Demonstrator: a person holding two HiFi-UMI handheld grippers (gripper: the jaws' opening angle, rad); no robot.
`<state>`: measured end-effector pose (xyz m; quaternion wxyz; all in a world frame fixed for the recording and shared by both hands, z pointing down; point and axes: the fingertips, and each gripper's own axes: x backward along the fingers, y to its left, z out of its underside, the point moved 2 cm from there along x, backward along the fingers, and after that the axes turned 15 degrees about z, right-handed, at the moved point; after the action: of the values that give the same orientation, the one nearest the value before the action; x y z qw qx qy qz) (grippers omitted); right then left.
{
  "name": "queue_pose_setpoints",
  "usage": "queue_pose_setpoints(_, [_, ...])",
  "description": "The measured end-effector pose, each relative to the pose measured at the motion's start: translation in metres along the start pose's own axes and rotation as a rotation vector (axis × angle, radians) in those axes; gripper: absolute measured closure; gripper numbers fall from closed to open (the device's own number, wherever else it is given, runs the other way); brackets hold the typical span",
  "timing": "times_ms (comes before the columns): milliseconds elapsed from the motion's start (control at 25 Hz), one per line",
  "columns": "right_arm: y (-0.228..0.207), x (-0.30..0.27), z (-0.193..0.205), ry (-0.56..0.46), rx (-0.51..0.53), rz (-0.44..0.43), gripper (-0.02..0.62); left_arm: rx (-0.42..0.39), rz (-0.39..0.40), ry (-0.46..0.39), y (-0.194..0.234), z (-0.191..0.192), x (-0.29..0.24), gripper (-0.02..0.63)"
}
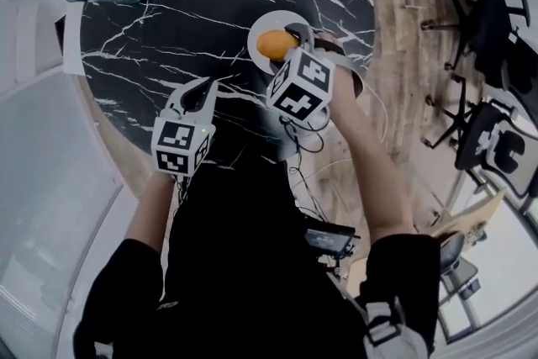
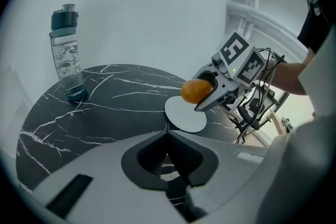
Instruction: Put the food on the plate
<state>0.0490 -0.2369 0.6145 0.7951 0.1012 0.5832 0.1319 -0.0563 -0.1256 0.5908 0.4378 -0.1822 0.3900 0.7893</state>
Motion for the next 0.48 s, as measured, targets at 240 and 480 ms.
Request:
queue_pose_setpoints(240, [0.003, -0.016, 0.008, 0.023, -0.06, -0.014, 0.299, -0.003, 0.01, 0.034, 0.001, 0.004, -0.013, 0.606])
queue_pose_setpoints(480, [0.008, -0.025, 0.011, 0.03, -0.155, -0.038, 0.298, -0.003, 0.015, 0.048, -0.002, 0.009, -0.017, 0.606])
